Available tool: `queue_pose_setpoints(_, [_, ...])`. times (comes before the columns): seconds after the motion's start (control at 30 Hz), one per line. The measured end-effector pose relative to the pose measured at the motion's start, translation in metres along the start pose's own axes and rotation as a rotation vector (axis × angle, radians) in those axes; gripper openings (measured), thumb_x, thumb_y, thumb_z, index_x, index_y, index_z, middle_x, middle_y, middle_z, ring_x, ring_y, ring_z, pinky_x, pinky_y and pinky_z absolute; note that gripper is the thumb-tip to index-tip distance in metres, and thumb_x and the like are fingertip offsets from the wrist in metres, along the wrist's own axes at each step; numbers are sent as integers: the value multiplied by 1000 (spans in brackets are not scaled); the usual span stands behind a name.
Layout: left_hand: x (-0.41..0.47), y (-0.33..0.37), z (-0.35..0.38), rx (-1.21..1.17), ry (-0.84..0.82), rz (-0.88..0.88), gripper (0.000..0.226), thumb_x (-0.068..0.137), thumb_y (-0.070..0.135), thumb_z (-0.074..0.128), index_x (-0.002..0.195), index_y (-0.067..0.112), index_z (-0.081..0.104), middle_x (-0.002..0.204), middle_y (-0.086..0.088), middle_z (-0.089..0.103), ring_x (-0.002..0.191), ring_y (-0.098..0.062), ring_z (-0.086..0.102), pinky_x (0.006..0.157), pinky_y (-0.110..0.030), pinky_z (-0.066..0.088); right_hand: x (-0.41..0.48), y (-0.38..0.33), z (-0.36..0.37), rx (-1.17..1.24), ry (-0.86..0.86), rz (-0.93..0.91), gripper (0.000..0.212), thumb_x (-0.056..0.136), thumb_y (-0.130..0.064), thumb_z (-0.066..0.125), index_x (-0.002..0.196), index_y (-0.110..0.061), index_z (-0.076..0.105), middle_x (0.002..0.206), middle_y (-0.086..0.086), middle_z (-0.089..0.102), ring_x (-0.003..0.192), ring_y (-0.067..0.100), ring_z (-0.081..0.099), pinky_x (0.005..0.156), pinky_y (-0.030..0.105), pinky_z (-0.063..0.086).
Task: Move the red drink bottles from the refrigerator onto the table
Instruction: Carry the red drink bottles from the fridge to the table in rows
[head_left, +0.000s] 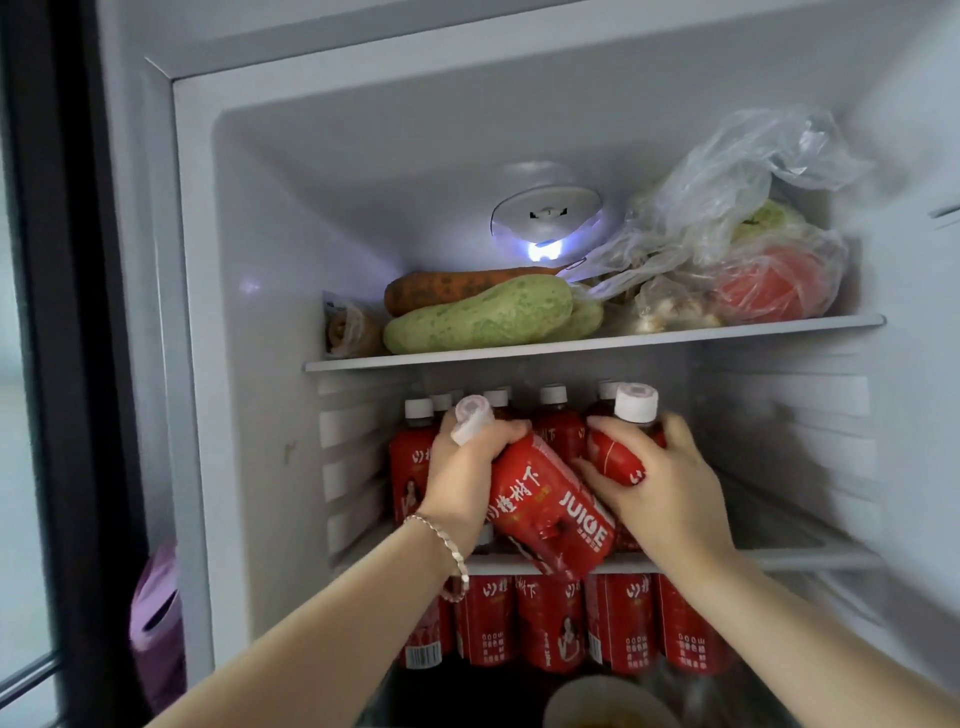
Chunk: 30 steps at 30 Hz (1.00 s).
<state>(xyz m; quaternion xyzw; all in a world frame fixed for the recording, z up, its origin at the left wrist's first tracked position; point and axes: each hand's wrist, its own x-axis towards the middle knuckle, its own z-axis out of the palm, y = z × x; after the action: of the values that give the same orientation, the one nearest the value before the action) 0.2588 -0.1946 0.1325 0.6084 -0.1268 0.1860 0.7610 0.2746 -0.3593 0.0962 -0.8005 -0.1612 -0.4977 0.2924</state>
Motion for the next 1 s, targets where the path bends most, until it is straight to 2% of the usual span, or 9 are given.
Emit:
queue_pose_setpoints(0.13, [-54, 7, -3, 136, -49, 293, 56, 56, 17, 67, 110, 5, 56, 106, 0, 63, 85, -5, 67, 66, -15, 52, -18, -15, -13, -90, 67, -128, 46, 64, -25, 86, 108, -23, 71, 116, 20, 60, 94, 42, 64, 61, 45, 55])
queue_pose_setpoints(0.2, [-80, 11, -10, 254, -93, 384, 64, 52, 29, 70, 108, 0, 61, 113, 14, 48, 100, 3, 59, 74, -9, 49, -26, -31, -24, -127, 50, -174, 44, 66, -27, 85, 107, -24, 70, 117, 18, 60, 93, 42, 63, 58, 44, 55])
queue_pose_setpoints(0.33, [-129, 22, -32, 267, -89, 295, 57, 52, 32, 71, 104, 8, 66, 115, 13, 51, 96, 3, 61, 80, -16, 52, -55, -70, -41, -106, -57, -173, 43, 71, -31, 81, 112, -29, 68, 122, 13, 59, 101, 37, 61, 66, 45, 56])
queue_pose_setpoints(0.4, [-152, 24, -50, 233, -37, 217, 57, 53, 26, 72, 106, 8, 62, 97, 23, 59, 84, 3, 64, 70, -14, 54, -74, -92, -49, -40, -151, -92, 42, 76, -37, 74, 117, -33, 66, 124, 6, 57, 107, 30, 59, 77, 41, 54])
queue_pose_setpoints(0.6, [-250, 35, -108, 327, 68, 56, 50, 51, 14, 69, 99, 0, 60, 87, 12, 68, 75, -5, 66, 67, -20, 55, -146, -161, -54, 143, -539, -56, 42, 80, -42, 67, 122, -44, 60, 115, -7, 49, 110, 16, 53, 89, 33, 48])
queue_pose_setpoints(0.7, [-313, 43, -133, 427, 205, -58, 56, 47, 24, 73, 99, 17, 55, 102, -19, 66, 87, -20, 68, 77, -36, 58, -187, -195, -56, 185, -682, -157, 50, 83, -47, 64, 131, -47, 49, 131, -2, 45, 119, 18, 49, 95, 33, 47])
queue_pose_setpoints(0.8, [-383, 49, -151, 552, 382, -103, 47, 45, 36, 71, 91, 32, 63, 114, 9, 58, 103, -27, 62, 86, -46, 54, -230, -232, -67, 220, -812, -314, 67, 88, -53, 52, 143, -54, 14, 140, -1, 37, 126, 18, 43, 98, 32, 44])
queue_pose_setpoints(0.87, [-434, 56, -156, 671, 508, -97, 38, 47, 42, 68, 78, 20, 71, 102, 37, 46, 111, -24, 54, 93, -46, 49, -260, -260, -81, 316, -870, -397, 77, 88, -54, 52, 144, -52, -1, 139, -4, 38, 124, 16, 44, 92, 27, 42])
queue_pose_setpoints(1.0, [-551, 74, -159, 823, 788, -87, 40, 47, 46, 64, 68, 13, 71, 94, 42, 45, 109, -14, 51, 99, -46, 43, -325, -314, -122, 638, -1025, -472, 93, 82, -44, 66, 144, -43, -3, 129, -8, 45, 117, 14, 49, 80, 21, 35])
